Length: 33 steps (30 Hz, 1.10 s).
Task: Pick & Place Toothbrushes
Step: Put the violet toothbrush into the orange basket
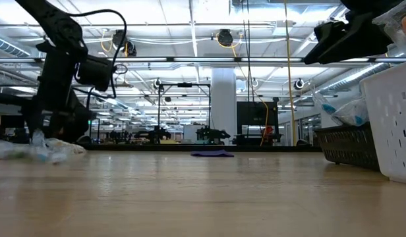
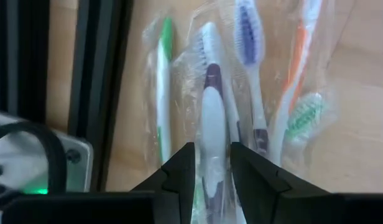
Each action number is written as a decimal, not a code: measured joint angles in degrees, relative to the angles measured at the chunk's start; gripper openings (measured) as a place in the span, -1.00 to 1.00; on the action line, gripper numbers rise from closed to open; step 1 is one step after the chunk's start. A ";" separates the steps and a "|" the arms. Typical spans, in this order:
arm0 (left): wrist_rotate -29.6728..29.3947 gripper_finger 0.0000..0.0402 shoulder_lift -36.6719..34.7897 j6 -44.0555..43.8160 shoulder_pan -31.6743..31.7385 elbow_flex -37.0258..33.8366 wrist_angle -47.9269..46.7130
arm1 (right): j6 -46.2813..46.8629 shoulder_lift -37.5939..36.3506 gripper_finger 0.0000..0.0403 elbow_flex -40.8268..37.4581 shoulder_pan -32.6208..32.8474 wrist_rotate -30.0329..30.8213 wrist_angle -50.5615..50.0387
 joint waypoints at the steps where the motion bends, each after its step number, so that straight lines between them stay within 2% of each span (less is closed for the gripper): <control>1: 0.19 -0.47 0.01 0.46 0.12 -0.48 1.16 | 0.00 0.02 -0.21 0.00 0.00 0.00 -0.04; 6: 1.50 -0.52 0.15 0.62 0.32 -1.25 0.82 | 0.00 0.00 -0.21 0.00 0.02 0.00 -0.08; 10: 1.35 -0.85 0.12 1.52 0.32 -1.25 0.52 | 0.00 0.01 -0.21 0.00 0.02 0.02 -0.04; 12: 1.19 -0.93 0.12 2.48 0.32 -1.17 0.77 | 0.00 0.01 -0.21 0.00 0.02 0.02 -0.04; 15: 1.74 -0.89 0.14 2.62 0.32 -0.14 0.58 | 0.00 0.02 -0.21 0.00 0.02 0.02 -0.04; 18: 1.73 -0.94 0.14 4.64 0.30 2.47 -0.38 | 0.00 0.02 -0.21 0.00 0.02 0.02 -0.02; 23: 0.06 -0.93 0.14 5.02 -0.81 8.88 -6.24 | 0.00 0.02 -0.21 0.00 0.02 0.06 0.00; 28: -2.70 -0.96 0.14 6.16 -4.20 15.22 -9.96 | 0.00 0.02 -0.21 0.00 0.02 0.07 0.00; 33: -5.32 -0.94 0.12 7.06 -8.71 20.34 -9.60 | 0.00 0.02 -0.21 0.00 0.02 0.09 0.00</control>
